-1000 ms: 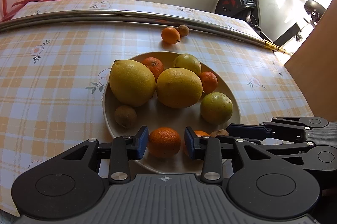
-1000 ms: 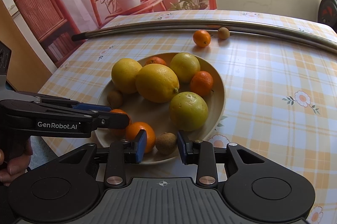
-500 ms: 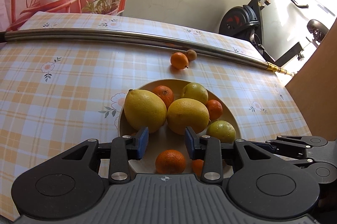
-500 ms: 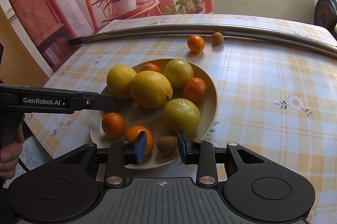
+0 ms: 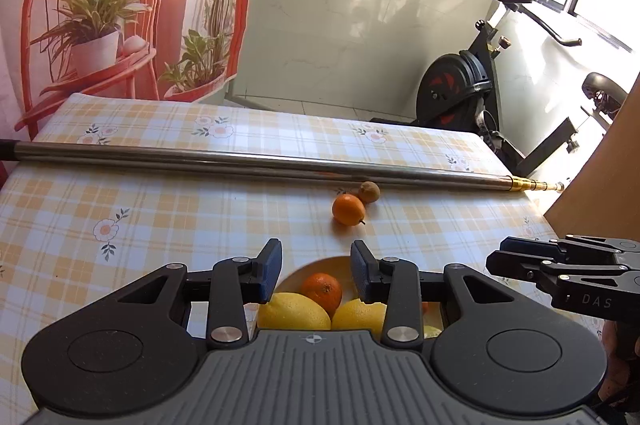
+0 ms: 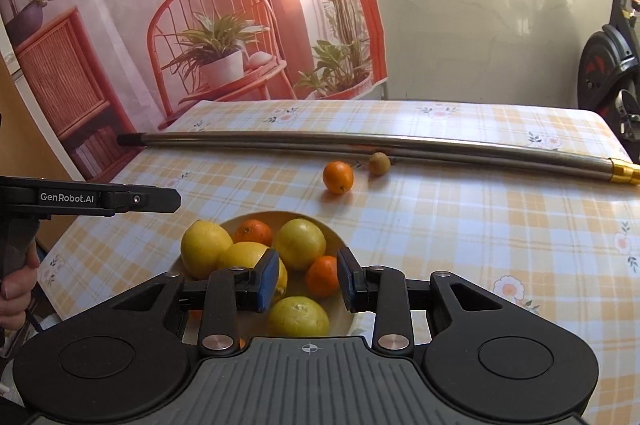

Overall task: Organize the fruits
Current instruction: 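Grasp a tangerine with the left tool while the right tool grasps another kiwi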

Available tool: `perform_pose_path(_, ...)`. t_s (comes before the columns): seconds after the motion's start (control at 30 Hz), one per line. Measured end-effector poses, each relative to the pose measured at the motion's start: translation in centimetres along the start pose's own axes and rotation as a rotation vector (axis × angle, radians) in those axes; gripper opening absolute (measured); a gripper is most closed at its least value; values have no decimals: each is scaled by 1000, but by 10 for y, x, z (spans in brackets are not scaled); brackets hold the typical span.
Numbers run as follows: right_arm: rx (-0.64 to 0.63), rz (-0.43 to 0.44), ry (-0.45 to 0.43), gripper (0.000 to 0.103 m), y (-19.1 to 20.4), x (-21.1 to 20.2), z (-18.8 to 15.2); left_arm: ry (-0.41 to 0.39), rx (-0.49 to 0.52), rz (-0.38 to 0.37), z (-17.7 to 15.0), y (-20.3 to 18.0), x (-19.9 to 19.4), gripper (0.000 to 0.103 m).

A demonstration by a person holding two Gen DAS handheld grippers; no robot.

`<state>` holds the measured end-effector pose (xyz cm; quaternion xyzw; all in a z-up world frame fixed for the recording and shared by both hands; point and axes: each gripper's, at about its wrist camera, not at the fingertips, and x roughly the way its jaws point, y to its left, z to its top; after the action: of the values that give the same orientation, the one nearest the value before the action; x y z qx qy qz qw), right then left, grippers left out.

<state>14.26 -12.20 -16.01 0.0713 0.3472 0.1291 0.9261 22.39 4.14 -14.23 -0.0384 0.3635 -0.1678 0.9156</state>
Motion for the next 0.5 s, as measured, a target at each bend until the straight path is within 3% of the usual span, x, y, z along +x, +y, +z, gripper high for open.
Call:
perform_pose_path(0.23,-25,-81,-103,31,-25,0,44,-40,6,-6,30,-2,8,42)
perform_pose_path(0.33,-40,-113,-115,31,-34,6,52,-14,-1,-9,32,-3,22,47)
perform_pose_path(0.5,-37,-132,-88,31,-49,25,51,53,21,-29,31,-10,55,47)
